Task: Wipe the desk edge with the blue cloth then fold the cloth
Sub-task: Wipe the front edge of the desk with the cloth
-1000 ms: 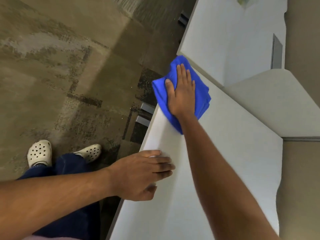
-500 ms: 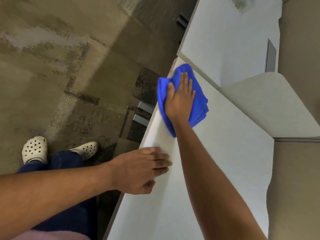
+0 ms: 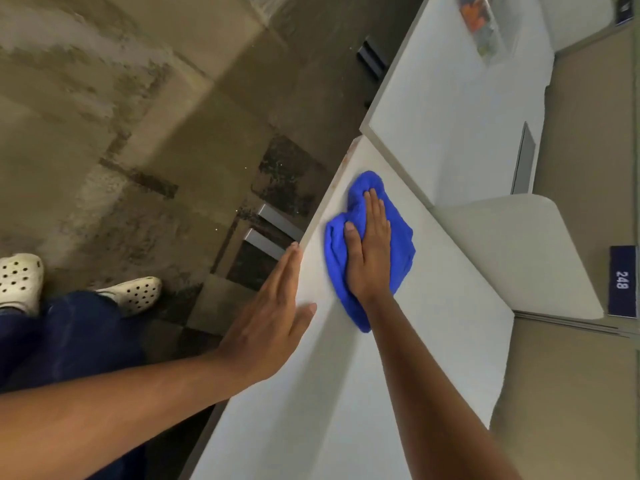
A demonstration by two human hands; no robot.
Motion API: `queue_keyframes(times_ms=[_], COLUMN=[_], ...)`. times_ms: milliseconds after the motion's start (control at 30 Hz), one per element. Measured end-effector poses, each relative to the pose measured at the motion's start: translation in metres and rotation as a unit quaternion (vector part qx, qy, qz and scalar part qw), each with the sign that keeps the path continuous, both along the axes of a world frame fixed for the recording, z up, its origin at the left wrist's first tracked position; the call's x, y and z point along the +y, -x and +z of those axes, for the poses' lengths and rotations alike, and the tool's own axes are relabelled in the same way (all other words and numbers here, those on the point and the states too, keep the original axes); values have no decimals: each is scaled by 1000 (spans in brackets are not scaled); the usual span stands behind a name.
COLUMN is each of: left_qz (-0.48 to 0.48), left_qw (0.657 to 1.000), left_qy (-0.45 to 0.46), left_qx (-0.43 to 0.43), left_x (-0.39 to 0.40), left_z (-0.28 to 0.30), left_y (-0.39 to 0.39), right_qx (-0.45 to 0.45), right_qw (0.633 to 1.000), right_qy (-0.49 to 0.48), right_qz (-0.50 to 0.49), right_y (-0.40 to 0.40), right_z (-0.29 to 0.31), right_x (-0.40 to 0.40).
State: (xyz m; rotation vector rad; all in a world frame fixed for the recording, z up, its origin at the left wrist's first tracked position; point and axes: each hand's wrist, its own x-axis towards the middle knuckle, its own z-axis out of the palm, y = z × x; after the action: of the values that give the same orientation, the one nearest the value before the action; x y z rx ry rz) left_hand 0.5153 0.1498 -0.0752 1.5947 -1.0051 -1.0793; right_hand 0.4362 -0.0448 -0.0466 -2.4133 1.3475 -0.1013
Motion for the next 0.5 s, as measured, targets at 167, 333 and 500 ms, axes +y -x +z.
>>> queue_keyframes(times_ms=[167, 333, 500], left_qz=[-2, -10, -2], left_qw=[999, 999, 999], left_qy=[5, -1, 7], left_qx=[39, 32, 38], left_x=[3, 3, 2], left_z=[2, 4, -1], left_y=[-6, -9, -6], right_qx=[7, 100, 136], right_qw=[999, 990, 979], right_qy=[28, 81, 100], right_qz=[-17, -54, -110], right_y=[-69, -128, -149], right_z=[11, 10, 8], right_x=[-65, -93, -85])
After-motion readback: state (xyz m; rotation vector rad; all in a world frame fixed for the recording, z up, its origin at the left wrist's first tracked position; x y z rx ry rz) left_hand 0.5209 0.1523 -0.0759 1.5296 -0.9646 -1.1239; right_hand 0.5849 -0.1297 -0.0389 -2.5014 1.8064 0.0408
